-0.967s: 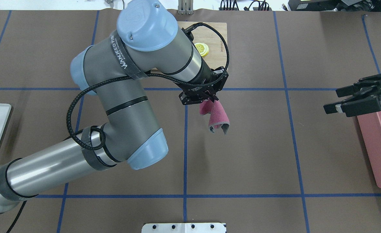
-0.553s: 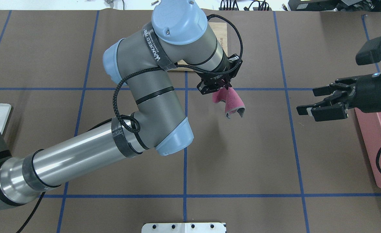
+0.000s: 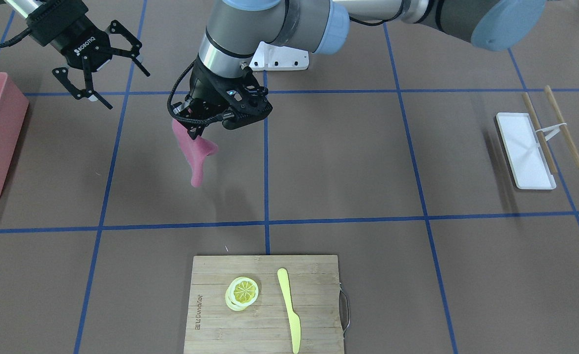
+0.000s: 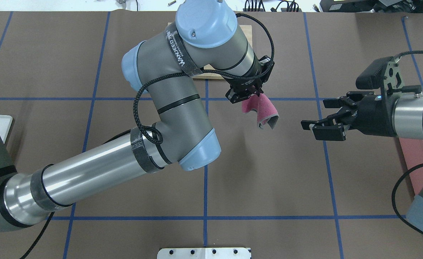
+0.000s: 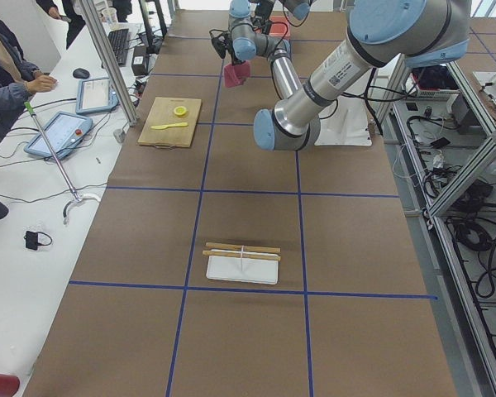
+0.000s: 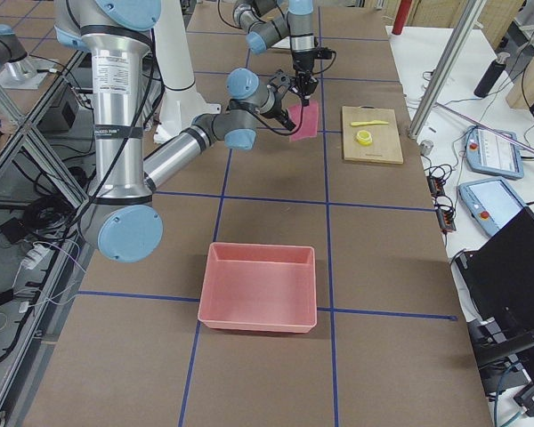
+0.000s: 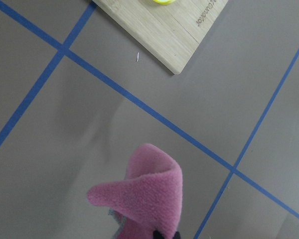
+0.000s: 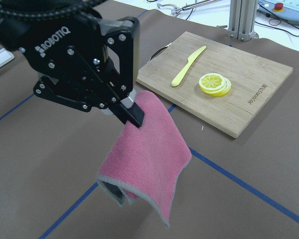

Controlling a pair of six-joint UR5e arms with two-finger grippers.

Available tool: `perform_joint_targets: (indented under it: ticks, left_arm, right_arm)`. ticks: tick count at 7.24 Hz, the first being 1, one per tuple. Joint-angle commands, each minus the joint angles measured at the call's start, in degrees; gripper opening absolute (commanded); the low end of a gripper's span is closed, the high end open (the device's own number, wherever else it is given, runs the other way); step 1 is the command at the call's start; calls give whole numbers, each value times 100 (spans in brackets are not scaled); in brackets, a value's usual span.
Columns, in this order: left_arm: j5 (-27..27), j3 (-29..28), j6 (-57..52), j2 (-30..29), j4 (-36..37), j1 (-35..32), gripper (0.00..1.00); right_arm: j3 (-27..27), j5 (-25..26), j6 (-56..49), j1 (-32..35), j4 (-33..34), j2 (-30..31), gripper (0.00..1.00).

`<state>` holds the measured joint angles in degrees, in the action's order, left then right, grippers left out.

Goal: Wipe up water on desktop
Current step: 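Hold the pink cloth up with the left gripper while the right gripper approaches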

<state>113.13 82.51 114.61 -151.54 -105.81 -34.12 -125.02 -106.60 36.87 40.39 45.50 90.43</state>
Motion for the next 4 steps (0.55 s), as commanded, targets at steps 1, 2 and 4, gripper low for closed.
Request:
perform_joint_targets:
  ticks: [1, 2, 4]
  left_arm:
    - [-10, -86, 673, -16, -142, 19, 0]
    - [-10, -78, 929, -16, -151, 46, 0]
    - [-19, -156, 1265, -16, -423, 55, 0]
  right_arm:
    - [13, 759, -4, -451, 21, -121, 99]
    - [4, 1059, 4, -636, 21, -148, 99]
    - [22, 1316, -4, -743, 30, -148, 98]
